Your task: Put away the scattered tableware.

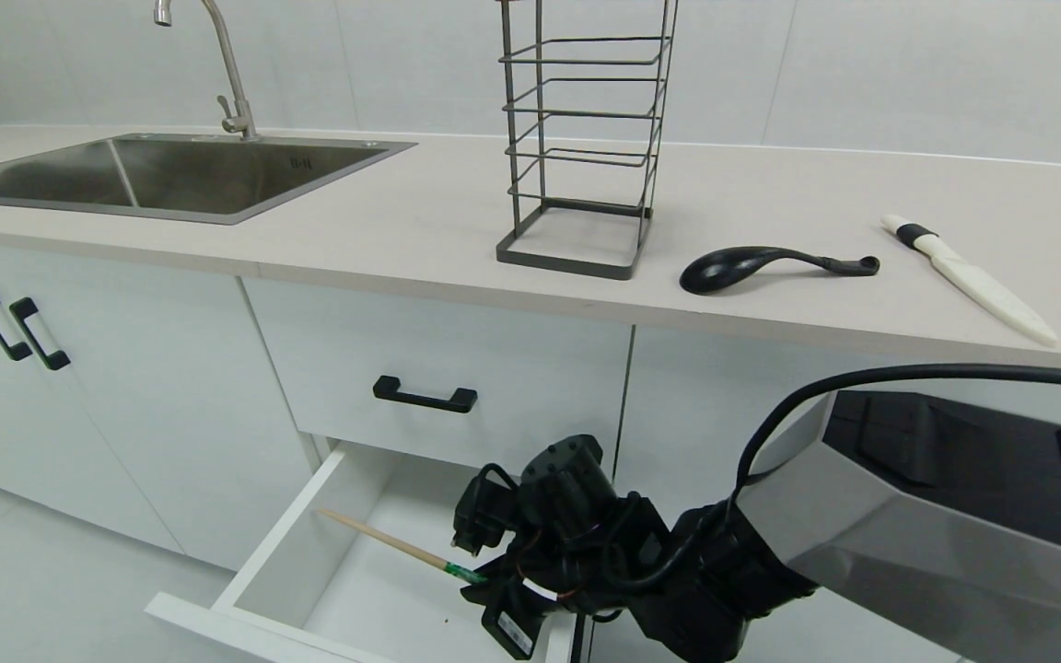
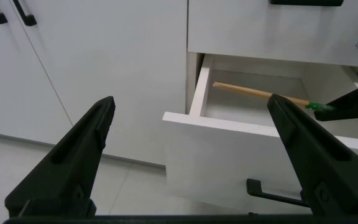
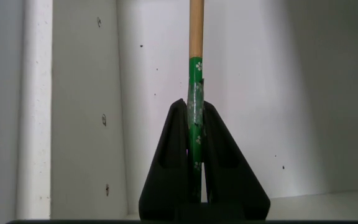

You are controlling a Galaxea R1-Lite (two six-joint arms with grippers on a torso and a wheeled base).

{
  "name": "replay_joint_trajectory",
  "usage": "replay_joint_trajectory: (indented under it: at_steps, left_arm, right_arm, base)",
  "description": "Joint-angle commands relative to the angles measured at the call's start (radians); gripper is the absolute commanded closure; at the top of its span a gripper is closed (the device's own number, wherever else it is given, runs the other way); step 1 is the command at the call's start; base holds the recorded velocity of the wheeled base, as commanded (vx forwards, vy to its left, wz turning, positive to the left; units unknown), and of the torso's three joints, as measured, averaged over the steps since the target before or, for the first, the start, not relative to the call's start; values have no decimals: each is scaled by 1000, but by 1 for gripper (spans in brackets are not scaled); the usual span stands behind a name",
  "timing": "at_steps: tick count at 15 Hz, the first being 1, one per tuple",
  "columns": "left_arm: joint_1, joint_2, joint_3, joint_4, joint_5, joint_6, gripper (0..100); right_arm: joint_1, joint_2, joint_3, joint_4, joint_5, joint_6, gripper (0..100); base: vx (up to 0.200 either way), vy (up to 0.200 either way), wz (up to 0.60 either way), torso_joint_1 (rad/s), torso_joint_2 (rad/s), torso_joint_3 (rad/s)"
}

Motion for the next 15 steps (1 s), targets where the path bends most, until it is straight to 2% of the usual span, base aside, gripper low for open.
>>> replay_joint_trajectory:
  at_steps: [1,4,6,11,15]
  left_arm:
    - [0,0,0,0,0,0,0]
    - [0,0,0,0,0,-1,0]
    - [0,0,0,0,0,0,0]
    - [0,0,0,0,0,0,0]
    - [0,0,0,0,0,0,0]
  right_arm:
    - [0,17,-3,0,-4,1,100]
    - [3,48,-45,1,-10,1,100]
    - [4,60,-55,3,-58,1,100]
    - [7,85,-77,7,-102,1,100]
    - [17,108,-78,7,-107,0,100]
  base:
    - [0,0,0,0,0,0]
    - [0,0,0,0,0,0]
    - [0,0,0,0,0,0]
    - [0,0,0,0,0,0]
    - [0,0,0,0,0,0]
